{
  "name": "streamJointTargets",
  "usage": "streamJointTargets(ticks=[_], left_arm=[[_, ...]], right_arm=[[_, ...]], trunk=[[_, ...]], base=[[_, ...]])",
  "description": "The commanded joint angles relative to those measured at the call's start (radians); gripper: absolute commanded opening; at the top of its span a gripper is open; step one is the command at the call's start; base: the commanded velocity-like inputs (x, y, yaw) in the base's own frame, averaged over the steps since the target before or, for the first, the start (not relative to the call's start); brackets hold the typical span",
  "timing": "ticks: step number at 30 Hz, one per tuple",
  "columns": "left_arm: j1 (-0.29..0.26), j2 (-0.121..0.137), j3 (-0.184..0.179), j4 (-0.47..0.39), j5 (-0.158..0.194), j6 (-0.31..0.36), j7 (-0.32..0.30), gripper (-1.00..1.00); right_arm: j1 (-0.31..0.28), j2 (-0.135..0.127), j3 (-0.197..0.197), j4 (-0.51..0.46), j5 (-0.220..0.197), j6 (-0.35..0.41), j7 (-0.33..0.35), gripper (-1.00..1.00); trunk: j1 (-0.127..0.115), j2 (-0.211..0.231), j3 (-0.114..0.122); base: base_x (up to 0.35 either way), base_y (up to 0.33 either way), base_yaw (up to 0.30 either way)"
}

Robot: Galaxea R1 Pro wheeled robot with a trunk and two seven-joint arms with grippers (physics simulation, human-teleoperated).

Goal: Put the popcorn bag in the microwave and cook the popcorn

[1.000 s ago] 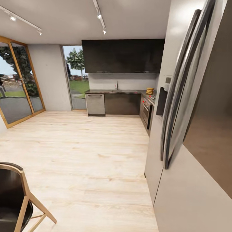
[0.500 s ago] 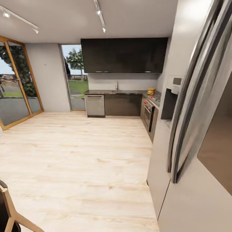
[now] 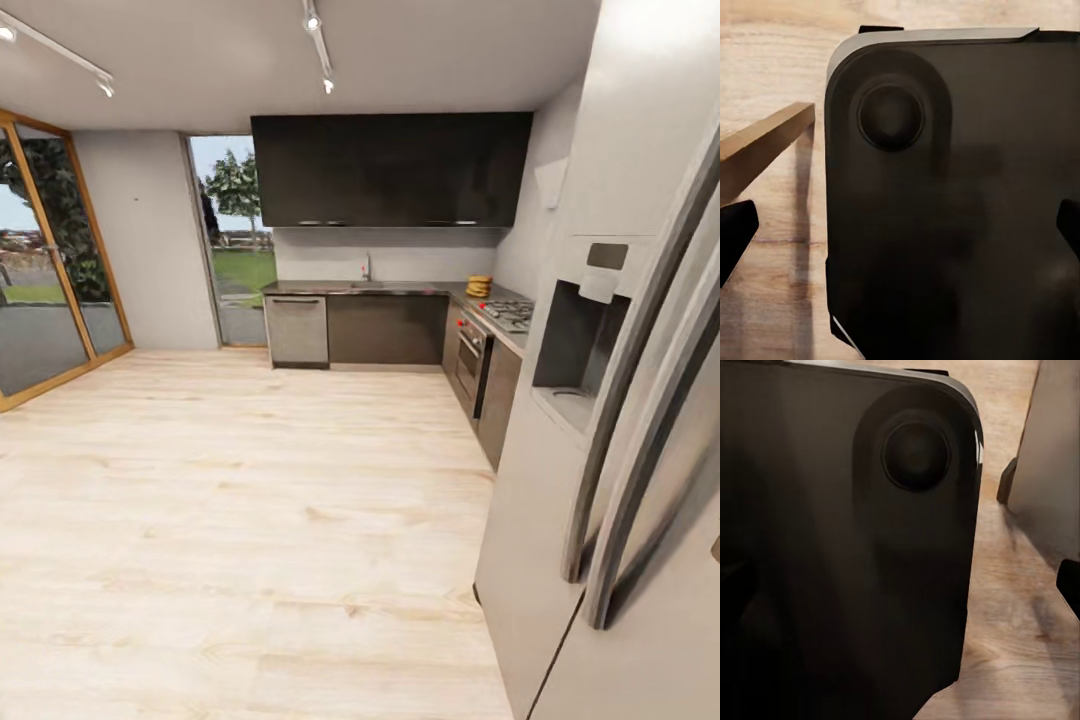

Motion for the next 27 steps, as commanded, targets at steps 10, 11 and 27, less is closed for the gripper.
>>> streamJointTargets(ticks=[10, 11, 27], left_arm=[[0.0, 0.0, 0.0, 0.0, 0.003, -0.002, 0.0, 1.0], [0.0, 0.0, 0.0, 0.0, 0.003, -0.002, 0.0, 1.0], [0.0, 0.002, 0.0, 0.0, 0.003, -0.001, 0.0, 1.0]], right_arm=[[0.0, 0.0, 0.001, 0.0, 0.003, -0.002, 0.001, 1.0], [0.0, 0.0, 0.001, 0.0, 0.003, -0.002, 0.001, 1.0], [0.0, -0.001, 0.001, 0.0, 0.003, -0.002, 0.001, 1.0]], trunk=[[0.001, 0.0, -0.001], [0.001, 0.0, -0.001], [0.001, 0.0, -0.001]], base=[[0.32, 0.007, 0.0], [0.321, 0.0, 0.0], [0.321, 0.0, 0.0]])
